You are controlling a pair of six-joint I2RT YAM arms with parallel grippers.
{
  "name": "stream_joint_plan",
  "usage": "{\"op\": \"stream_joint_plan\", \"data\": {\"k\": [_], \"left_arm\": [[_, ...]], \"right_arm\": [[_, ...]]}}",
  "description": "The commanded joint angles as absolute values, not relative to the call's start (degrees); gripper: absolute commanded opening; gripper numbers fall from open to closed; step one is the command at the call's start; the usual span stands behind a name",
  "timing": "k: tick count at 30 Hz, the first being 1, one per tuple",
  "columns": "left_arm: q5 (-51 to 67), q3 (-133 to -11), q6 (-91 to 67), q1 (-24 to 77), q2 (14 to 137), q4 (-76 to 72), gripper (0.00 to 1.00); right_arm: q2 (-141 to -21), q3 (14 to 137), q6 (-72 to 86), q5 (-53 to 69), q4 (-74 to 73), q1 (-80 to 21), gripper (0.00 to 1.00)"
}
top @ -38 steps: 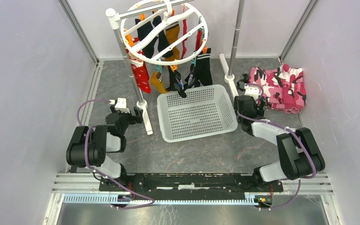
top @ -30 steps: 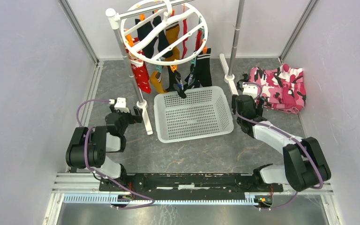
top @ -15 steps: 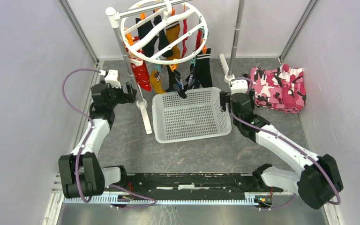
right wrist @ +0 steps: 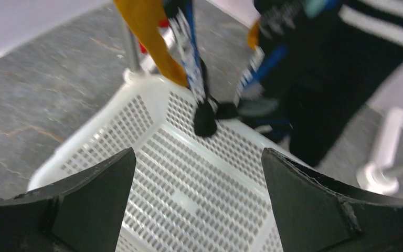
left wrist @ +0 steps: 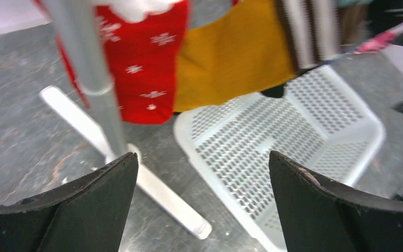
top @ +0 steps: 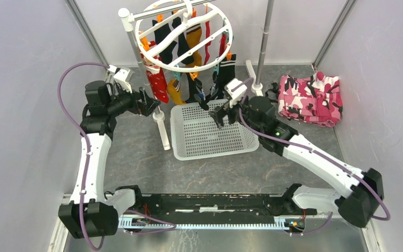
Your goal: Remove the socks clipped to the hanger
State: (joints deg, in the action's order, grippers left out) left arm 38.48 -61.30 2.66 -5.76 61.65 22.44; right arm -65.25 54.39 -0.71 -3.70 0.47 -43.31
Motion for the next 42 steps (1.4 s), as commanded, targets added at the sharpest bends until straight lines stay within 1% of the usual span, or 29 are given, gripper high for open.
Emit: {"op": "stream_joint_plan", "data": {"k": [1,3,7,10,14,16,18,19,22,24,25,36,42], "left_arm": [[51.3,-65.16,0.98,-5.92,59.44,28.77,1.0],[52.3,-64.84,1.48,-5.89,58.88,29.21,1.0],[53.5,-65.22,4.1,-5.84,59.16,31.42,1.0],[55.56,-65.64,4.4,-5.77,59.66,32.26,1.0],[57.17,-65.36,4.76,-5.48,59.93,32.28,1.0],[57.12,-65.07,5.48,-5.47,59.94,32.53,1.0],[57.19,-64.44,5.96,-5.44,59.94,32.61,1.0],[57.48,-64.05,6.09,-5.35,59.99,32.67,1.0],[57.91,-62.93,6.57,-5.04,60.26,32.7,1.0],[58.16,-62.76,6.61,-4.83,60.45,32.74,1.0],[58.17,-62.75,6.75,-4.76,60.5,32.78,1.0],[58.78,-63.72,2.83,-1.16,60.83,29.11,1.0],[58.71,-65.81,1.59,1.42,60.35,29.59,1.0]], "right_arm": [[-72.08,62.43,-2.41,7.08,6.4,-43.44,0.96],[-74.9,64.83,-1.28,10.7,7.78,-43.46,0.94],[-80.17,67.06,-0.53,9.84,10.38,-43.52,0.89],[-83.63,68.52,-0.58,9.65,11.56,-43.48,0.83],[-87.7,69.48,-1.18,5.85,12.7,-43.51,0.73],[-89.0,69.35,-1.4,4.86,13.68,-43.39,0.67],[-89.96,69.8,-1.37,4.74,14.17,-43.38,0.57],[-90.26,70.16,-1.37,4.98,14.19,-43.4,0.49],[-89.36,70.82,-1.39,6.0,14.06,-43.3,0.2],[-87.87,70.67,-1.26,6.68,13.66,-43.41,0.05],[-86.91,70.77,-1.13,7.32,13.13,-43.34,0.0],[-76.84,72.16,3.28,18.35,7.12,-43.39,0.0],[-74.44,67.98,5.68,22.54,5.94,-43.34,0.0]]}}
